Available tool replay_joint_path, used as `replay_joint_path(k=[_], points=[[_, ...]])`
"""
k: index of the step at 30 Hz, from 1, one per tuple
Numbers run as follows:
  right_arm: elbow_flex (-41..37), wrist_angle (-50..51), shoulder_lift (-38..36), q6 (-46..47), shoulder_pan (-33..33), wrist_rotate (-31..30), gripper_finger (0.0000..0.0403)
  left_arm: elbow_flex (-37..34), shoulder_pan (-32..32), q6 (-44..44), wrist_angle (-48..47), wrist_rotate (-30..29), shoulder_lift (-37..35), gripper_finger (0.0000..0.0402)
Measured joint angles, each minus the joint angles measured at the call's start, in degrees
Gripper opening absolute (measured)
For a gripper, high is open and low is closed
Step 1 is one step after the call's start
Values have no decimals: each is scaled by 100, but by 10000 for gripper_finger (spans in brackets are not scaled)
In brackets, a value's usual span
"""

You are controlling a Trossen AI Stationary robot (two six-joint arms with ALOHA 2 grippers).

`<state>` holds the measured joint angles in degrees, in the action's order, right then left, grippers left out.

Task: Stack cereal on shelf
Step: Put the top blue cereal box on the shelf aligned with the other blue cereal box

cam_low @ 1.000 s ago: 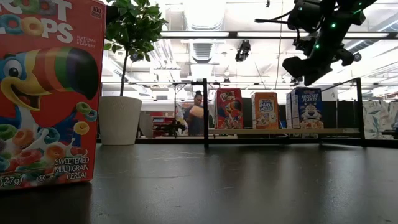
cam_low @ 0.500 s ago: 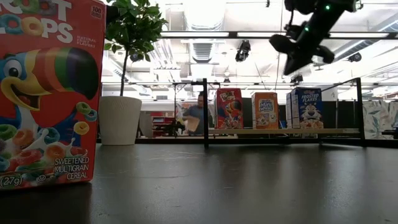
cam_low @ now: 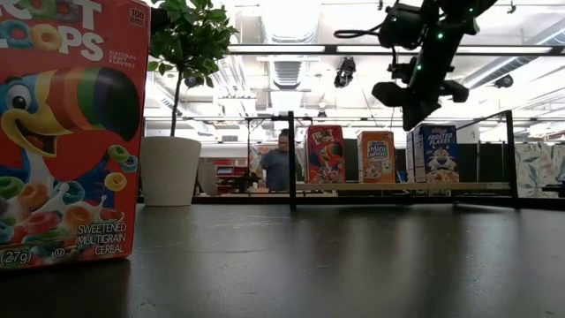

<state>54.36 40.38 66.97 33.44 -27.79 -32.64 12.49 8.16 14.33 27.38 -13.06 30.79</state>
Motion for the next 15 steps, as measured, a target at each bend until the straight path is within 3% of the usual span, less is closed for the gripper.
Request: replay_joint_path(k=[15], points=[[173,500,182,54,2,-510,9,0,0,17,-41,0,0,45]])
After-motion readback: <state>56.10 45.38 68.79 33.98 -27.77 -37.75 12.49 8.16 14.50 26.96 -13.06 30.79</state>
